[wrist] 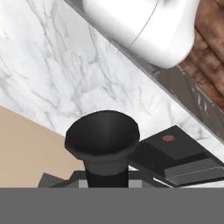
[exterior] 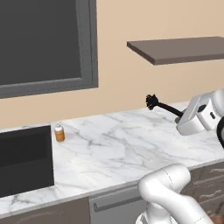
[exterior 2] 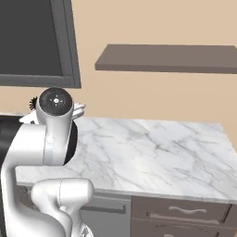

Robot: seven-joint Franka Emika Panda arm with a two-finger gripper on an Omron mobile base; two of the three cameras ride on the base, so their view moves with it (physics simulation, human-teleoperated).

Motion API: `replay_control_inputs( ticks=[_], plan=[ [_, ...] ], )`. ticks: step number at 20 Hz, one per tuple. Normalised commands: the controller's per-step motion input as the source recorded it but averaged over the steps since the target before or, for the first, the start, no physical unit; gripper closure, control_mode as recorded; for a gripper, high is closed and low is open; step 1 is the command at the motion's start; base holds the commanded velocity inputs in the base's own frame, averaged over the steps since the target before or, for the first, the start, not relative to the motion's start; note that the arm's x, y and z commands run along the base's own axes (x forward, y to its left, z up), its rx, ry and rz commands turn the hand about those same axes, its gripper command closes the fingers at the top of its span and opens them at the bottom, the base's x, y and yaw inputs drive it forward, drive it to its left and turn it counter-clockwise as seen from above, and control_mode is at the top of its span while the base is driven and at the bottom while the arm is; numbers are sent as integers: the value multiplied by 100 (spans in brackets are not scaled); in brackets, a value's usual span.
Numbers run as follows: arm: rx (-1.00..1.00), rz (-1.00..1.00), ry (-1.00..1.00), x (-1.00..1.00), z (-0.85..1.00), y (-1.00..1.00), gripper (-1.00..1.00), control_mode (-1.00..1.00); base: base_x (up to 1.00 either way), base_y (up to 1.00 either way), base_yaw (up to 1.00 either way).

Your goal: Locate and retrieve the soap dispenser and dish brush from the cabinet. Place them next to the sink.

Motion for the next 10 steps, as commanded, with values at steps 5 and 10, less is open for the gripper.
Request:
replay_control_inputs(
  ticks=[5,10],
  plan=[
    [0,0,0,0,0,0,100,100,-3,98,-7],
    [0,0,0,0,0,0,100,100,-5,97,-6]
  ],
)
